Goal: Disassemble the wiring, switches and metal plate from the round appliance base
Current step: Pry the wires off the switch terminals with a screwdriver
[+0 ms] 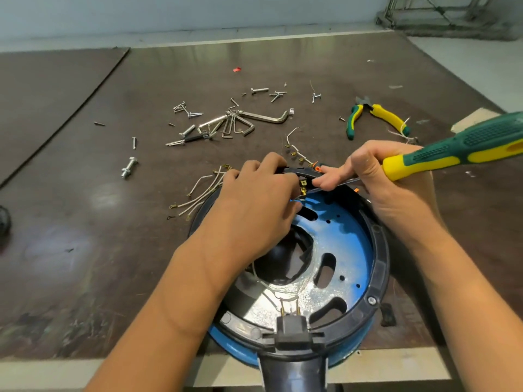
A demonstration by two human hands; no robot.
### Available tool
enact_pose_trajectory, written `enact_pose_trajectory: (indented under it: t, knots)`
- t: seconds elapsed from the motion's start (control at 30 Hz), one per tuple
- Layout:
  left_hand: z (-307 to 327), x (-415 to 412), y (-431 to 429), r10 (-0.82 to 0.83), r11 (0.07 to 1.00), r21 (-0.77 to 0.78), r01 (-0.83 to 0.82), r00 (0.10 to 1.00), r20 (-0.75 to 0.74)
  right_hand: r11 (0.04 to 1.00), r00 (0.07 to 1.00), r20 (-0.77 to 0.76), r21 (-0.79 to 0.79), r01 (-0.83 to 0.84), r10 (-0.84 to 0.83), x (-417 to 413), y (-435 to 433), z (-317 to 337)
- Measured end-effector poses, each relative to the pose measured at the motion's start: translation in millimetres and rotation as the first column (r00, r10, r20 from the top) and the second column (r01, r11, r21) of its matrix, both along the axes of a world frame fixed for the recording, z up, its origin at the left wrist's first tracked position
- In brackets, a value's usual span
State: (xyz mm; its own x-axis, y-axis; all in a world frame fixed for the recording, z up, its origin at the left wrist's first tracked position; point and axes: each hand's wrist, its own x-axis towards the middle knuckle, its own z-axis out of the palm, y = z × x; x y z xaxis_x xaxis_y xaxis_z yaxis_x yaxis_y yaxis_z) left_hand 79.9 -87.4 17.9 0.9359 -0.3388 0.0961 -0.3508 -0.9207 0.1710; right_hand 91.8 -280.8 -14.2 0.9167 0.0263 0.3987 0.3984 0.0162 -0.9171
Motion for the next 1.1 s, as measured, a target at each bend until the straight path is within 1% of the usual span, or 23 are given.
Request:
enact_pose_trajectory:
  t: [0.1,0.2,0.27,0.33,0.43,0.53,0.67,0.77,0.87,0.97,1.1]
  knots:
    - [-0.5,-6.8,4.1,-0.028,0.996,0.086,0.030,0.999,-0.026,0.997,1.000,-0.024,0.080,-0.001,0.003,-2.6,7.2,-1.8]
    - [0.1,-14.2,9.0,-0.023,0.988,0.150,0.033,0.997,-0.069,0.994,1.000,-0.019,0.110,-0.008,0.010,-6.6,16.7,-3.0]
    - [2.9,-17.0,10.8,-0.013,0.994,0.108,0.024,0.995,-0.096,0.993,1.000,-0.009,0.118,-0.003,0.004,-10.9,20.7,-5.0]
    - [3.0,-20.6,12.0,-0.023,0.999,0.027,0.026,0.994,-0.110,0.994,1.000,0.002,0.113,0.011,-0.012,-16.8,22.1,-6.3]
    - [-2.7,-28.6,14.5,-0.028,0.997,-0.072,0.025,0.999,-0.045,0.996,0.999,0.009,0.074,0.050,-0.051,-25.7,22.9,-7.0]
    - [-4.0,-31.2,12.5,0.000,0.990,-0.143,-0.002,1.000,-0.015,0.995,0.996,-0.003,0.047,0.084,-0.084,-34.7,21.4,-10.0]
    - [0.8,-26.8,4.7,0.013,0.991,-0.131,-0.013,1.000,0.003,0.988,0.989,0.005,-0.052,0.147,-0.147,-45.9,15.0,-10.9]
    - [3.9,-24.5,4.7,-0.030,0.983,-0.181,0.023,0.999,-0.032,0.986,0.986,0.035,-0.028,0.163,-0.162,-51.4,12.7,-8.8]
    - [5.2,-21.1,9.3,-0.083,0.970,-0.236,0.066,0.995,-0.063,0.987,0.987,0.024,0.025,0.159,-0.159,-53.7,15.3,-3.4]
    - [2.2,-18.5,16.5,-0.133,0.961,-0.255,0.110,0.989,-0.072,0.991,0.991,0.009,-0.003,0.135,-0.135,-52.6,14.8,-4.2]
    - [-2.3,-12.4,24.8,-0.147,0.959,-0.255,0.123,0.986,-0.076,0.992,0.992,0.045,-0.039,0.117,-0.116,-48.1,11.7,-9.6]
